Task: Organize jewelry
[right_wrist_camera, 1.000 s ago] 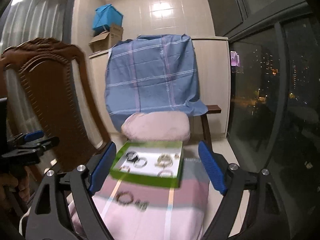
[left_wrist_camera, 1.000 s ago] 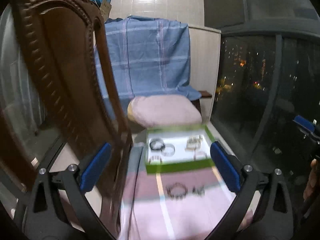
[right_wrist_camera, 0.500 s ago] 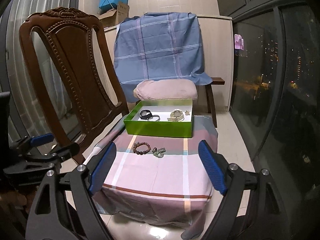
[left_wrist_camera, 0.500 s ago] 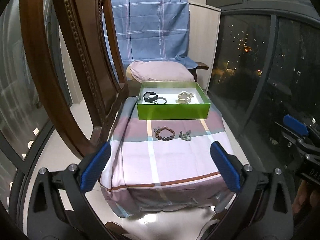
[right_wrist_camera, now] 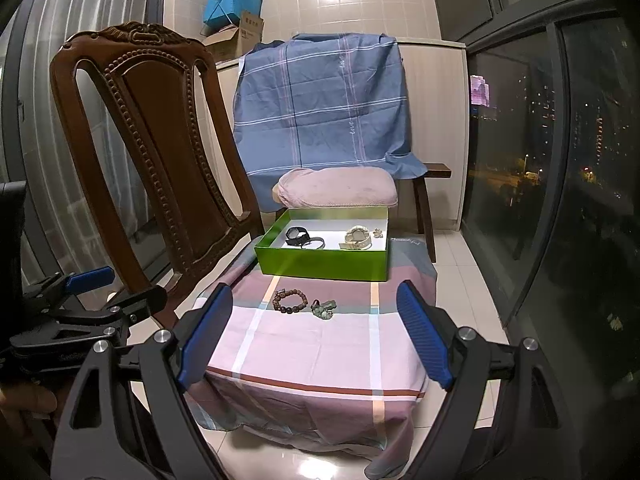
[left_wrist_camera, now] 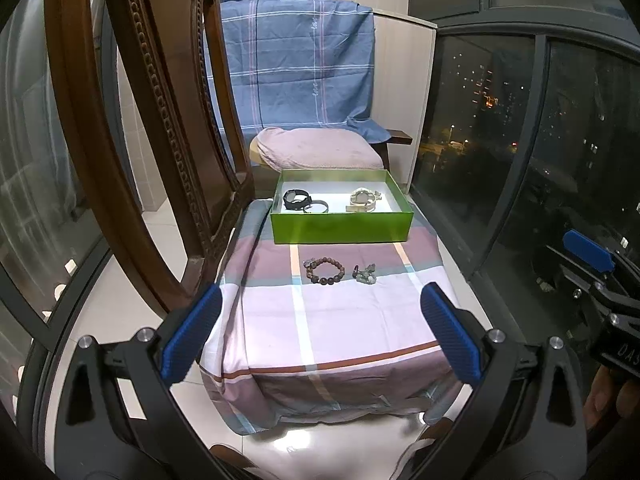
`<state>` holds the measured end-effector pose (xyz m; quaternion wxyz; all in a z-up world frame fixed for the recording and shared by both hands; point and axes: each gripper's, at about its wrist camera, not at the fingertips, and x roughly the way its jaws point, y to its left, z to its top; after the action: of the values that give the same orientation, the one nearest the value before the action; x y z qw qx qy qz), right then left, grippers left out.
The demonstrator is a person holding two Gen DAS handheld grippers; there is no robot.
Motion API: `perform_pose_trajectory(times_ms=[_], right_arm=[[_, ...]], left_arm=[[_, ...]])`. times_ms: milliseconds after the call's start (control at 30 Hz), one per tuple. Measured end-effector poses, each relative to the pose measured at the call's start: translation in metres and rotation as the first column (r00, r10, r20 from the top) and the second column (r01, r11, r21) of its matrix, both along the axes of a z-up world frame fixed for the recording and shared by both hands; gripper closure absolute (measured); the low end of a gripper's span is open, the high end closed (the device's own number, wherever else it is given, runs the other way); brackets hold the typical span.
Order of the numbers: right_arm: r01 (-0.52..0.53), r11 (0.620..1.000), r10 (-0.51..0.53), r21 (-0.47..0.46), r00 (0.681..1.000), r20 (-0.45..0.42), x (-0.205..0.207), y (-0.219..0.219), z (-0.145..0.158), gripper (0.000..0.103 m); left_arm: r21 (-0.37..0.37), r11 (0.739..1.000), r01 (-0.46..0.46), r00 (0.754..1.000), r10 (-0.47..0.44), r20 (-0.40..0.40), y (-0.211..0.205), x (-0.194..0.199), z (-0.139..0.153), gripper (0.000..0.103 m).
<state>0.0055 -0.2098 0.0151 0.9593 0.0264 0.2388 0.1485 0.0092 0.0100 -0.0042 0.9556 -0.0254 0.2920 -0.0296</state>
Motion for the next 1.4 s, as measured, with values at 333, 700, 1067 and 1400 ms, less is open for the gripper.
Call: perform_pose_trajectory(times_ms=[333, 700, 1067, 1400], right_arm=[[-0.003, 1.000, 0.003, 0.002, 1.000, -0.003, 0.001, 0.000, 0.000, 0.021], [-0.001, 1.000, 0.001, 0.007, 1.000, -0.017, 0.005, -0.001, -0.001, 0.021], [-0.001, 1.000, 0.001, 0.012, 0.999, -0.046, 0.016, 0.002, -0.013, 0.021], [-0.030, 0.999, 0.032, 0.018, 0.991, -0.130, 0.050, 0.001, -0.052, 0.021]], left_arm=[[-0.001, 1.000, 0.002, 1.000, -0.002, -0.005, 0.001, 0.002, 0.000, 0.005], [0.001, 1.000, 0.002, 1.000, -0.002, -0.022, 0.000, 0.008, -0.004, 0.005], [-0.015, 1.000, 0.001, 0.998, -0.002, -0.061, 0.003, 0.035, -0.016, 0.010], [-0.091, 0.996, -0.015, 0.967, -0.009, -0.255, 0.004, 0.168, -0.087, 0.051]])
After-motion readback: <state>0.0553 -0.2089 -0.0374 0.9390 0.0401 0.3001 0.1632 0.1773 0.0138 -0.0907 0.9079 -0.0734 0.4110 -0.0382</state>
